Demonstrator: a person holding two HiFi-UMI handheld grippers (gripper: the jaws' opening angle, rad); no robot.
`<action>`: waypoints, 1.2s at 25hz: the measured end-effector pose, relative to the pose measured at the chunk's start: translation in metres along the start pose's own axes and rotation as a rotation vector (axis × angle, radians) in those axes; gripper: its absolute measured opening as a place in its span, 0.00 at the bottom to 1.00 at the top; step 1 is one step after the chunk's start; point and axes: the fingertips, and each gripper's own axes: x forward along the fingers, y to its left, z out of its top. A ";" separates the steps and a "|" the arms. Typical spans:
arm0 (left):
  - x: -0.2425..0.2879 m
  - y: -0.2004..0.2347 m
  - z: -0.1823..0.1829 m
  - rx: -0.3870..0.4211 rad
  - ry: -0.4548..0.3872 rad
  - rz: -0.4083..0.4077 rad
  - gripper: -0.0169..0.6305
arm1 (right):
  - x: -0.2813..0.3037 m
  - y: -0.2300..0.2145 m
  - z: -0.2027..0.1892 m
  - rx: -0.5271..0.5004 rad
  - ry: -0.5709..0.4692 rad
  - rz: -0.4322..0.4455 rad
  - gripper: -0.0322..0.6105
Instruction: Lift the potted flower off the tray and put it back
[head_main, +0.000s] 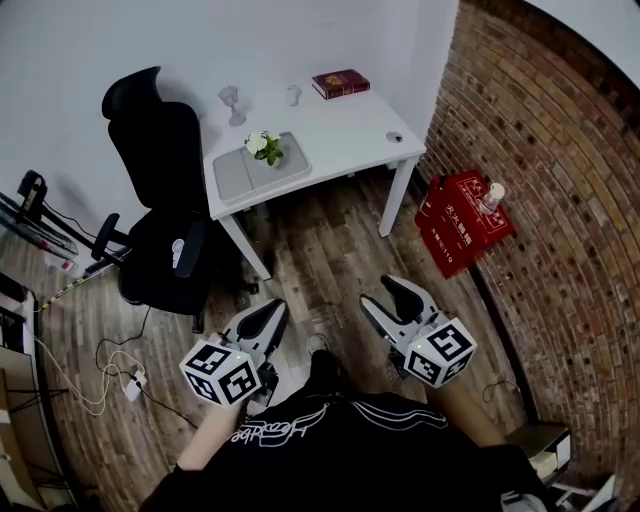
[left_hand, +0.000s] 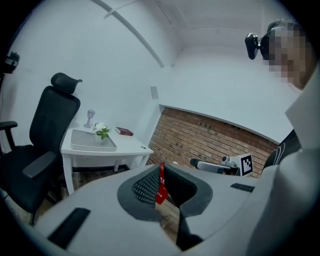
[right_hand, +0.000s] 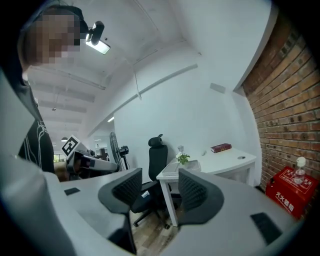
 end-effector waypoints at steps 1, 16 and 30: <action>0.008 0.007 0.004 -0.001 0.004 -0.002 0.10 | 0.009 -0.008 0.001 0.003 0.006 -0.005 0.40; 0.104 0.167 0.058 -0.115 0.040 0.067 0.10 | 0.214 -0.100 -0.002 -0.043 0.190 0.014 0.73; 0.098 0.274 0.083 -0.154 -0.013 0.231 0.10 | 0.356 -0.116 -0.017 -0.110 0.263 0.109 0.74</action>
